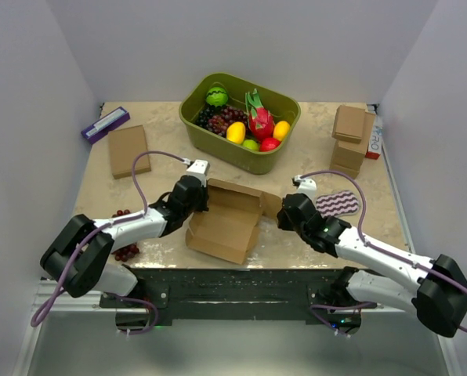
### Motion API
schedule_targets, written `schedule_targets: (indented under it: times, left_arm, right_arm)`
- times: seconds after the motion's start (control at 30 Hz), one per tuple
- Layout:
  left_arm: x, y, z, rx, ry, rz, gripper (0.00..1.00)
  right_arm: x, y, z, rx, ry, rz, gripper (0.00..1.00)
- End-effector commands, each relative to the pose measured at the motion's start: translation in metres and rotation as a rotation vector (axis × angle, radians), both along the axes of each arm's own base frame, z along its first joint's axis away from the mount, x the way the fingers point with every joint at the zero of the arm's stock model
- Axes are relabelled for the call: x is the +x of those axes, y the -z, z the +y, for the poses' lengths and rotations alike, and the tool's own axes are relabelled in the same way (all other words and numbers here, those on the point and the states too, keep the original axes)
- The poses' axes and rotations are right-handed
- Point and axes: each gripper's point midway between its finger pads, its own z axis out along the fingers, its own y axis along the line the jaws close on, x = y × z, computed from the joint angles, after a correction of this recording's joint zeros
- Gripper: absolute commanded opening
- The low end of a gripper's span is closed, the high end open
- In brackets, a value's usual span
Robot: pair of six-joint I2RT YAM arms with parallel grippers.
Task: Fold the paper box
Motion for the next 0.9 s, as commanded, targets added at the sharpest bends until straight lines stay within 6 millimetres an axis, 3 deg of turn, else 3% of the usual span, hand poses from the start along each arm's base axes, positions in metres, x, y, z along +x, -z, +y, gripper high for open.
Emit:
schedule_targets:
  times: [0.0,0.27,0.4,0.47,0.5,0.53,0.63,0.73,0.87]
  left_arm:
    - [0.021,-0.002,0.035,0.076,-0.217,-0.071,0.00]
    - [0.022,0.000,0.046,0.132,-0.261,-0.079,0.00]
    - [0.020,-0.002,0.037,0.095,-0.222,-0.080,0.00]
    - [0.020,-0.006,0.031,0.067,-0.194,-0.081,0.00]
    - [0.019,-0.007,0.031,0.068,-0.193,-0.079,0.00]
    - [0.017,-0.006,0.035,0.089,-0.203,-0.069,0.00]
    - [0.016,-0.015,0.054,0.130,-0.264,-0.103,0.00]
    - [0.013,-0.015,0.051,0.137,-0.229,-0.092,0.00]
    - [0.007,-0.009,0.041,0.153,-0.157,-0.023,0.00]
  right_arm:
    - [0.002,-0.008,-0.008,-0.008,0.033,-0.025,0.00]
    - [0.001,-0.010,-0.010,-0.008,0.035,-0.031,0.00]
    - [0.001,-0.009,-0.010,-0.009,0.035,-0.028,0.00]
    - [0.000,-0.012,-0.009,-0.005,0.032,-0.020,0.18]
    - [0.000,-0.014,-0.008,-0.001,0.034,-0.016,0.46]
    - [0.002,-0.025,-0.003,0.022,0.030,-0.022,0.63]
    - [0.006,-0.052,0.000,0.060,0.044,-0.048,0.94]
    - [0.015,-0.074,-0.007,0.046,0.067,-0.068,0.97]
    - [0.030,-0.079,-0.029,-0.042,0.125,-0.067,0.97]
